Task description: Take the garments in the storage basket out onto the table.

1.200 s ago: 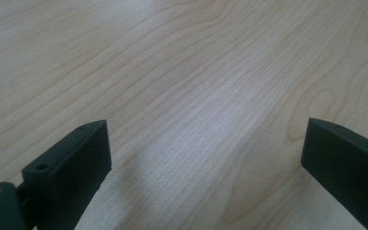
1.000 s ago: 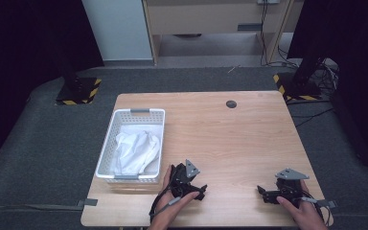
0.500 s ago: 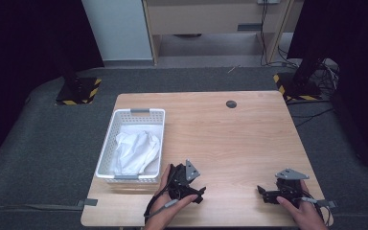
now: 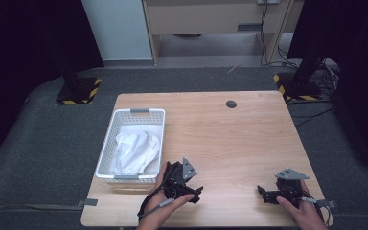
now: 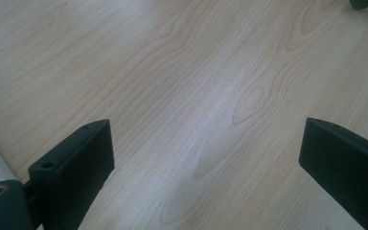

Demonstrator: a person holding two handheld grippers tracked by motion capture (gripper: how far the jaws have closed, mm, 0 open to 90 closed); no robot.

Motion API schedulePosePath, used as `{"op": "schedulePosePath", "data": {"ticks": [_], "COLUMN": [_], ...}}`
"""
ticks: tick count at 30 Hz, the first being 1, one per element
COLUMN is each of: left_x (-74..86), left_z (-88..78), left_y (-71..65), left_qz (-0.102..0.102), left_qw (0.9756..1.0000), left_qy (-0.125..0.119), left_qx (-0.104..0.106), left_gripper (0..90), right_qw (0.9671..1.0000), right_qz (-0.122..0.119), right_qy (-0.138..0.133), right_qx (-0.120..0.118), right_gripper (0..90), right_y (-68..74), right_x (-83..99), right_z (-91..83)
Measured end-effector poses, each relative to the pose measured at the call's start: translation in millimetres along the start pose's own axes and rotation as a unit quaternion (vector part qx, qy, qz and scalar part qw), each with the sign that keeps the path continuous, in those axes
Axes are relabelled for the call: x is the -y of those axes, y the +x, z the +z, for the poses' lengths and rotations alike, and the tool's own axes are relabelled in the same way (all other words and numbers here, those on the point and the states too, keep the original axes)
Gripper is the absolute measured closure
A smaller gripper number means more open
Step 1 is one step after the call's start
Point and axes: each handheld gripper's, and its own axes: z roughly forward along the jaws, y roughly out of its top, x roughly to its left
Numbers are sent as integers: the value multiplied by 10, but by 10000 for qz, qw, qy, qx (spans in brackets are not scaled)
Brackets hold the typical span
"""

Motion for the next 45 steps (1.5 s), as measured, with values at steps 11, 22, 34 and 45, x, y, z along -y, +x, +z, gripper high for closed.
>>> {"op": "schedulePosePath", "data": {"ticks": [11,22,34,45], "left_x": [-35,-40,3,16], "left_z": [-183,-338,-511,-573], "left_y": [134,224,390,492], "left_qz": [-85,-118,-233,-250], "left_qw": [9997,9995,9989,9988], "left_qy": [-204,-260,-314,-280], "left_qx": [-64,-111,-241,-315], "left_gripper": [44,43,43,41], "right_qw": [10000,10000,10000,10000], "right_qz": [1,-12,-19,-15], "right_qy": [1,-6,-9,-7], "right_qx": [4,-11,-16,-16], "right_gripper": [6,6,6,5], "right_y": [2,4,5,6], "right_x": [1,5,7,7], "right_z": [-2,-5,-6,-7]}}
